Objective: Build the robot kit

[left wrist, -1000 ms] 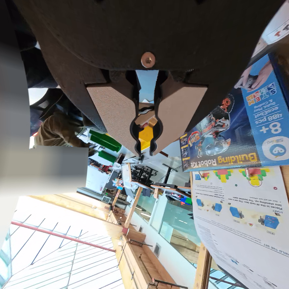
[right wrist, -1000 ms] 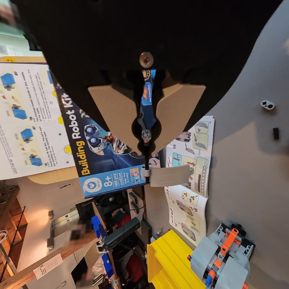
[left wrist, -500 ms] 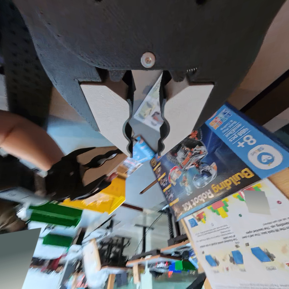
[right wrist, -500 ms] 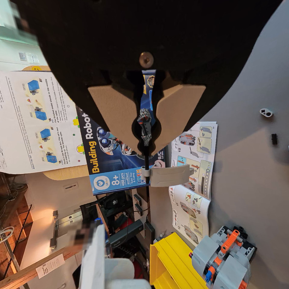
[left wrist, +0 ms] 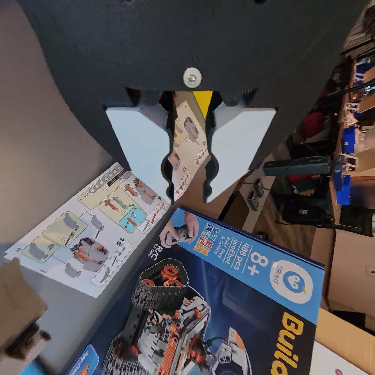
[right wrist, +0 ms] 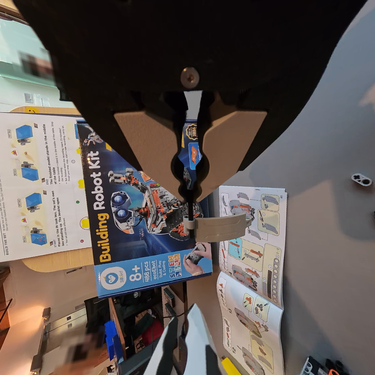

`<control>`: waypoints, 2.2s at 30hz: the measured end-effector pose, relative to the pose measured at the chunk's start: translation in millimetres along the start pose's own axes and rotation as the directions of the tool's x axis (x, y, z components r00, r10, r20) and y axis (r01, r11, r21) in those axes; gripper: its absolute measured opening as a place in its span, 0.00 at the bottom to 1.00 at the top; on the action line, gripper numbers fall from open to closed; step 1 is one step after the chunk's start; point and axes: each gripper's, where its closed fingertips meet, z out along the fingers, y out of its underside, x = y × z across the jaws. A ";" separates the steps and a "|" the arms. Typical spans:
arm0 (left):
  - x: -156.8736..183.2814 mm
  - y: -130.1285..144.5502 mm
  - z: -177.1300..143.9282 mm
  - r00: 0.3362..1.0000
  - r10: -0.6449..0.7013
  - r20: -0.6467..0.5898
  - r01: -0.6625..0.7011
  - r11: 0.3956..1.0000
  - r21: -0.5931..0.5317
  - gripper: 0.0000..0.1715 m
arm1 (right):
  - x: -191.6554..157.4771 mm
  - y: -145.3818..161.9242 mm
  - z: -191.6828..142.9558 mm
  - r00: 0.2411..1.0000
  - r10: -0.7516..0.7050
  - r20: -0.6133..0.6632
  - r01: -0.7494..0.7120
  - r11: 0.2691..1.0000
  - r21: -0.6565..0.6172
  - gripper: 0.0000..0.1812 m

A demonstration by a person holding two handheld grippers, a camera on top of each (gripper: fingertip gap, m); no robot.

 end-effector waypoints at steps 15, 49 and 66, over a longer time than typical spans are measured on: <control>4.0 6.9 10.2 0.999 0.028 0.030 -0.025 0.997 -0.074 0.16 | -0.4 13.9 3.8 1.000 0.024 0.007 -0.024 1.000 -0.017 0.01; 54.7 -98.8 -116.6 0.519 -0.061 -0.852 0.632 0.699 0.335 0.11 | 26.7 -67.5 -37.7 0.990 0.058 -0.127 -0.018 0.956 0.292 0.00; 36.5 -84.8 -120.3 0.469 -0.091 -0.879 0.680 0.672 0.294 0.13 | 15.4 -68.3 -25.0 0.980 -0.102 -0.168 0.133 0.974 0.181 0.00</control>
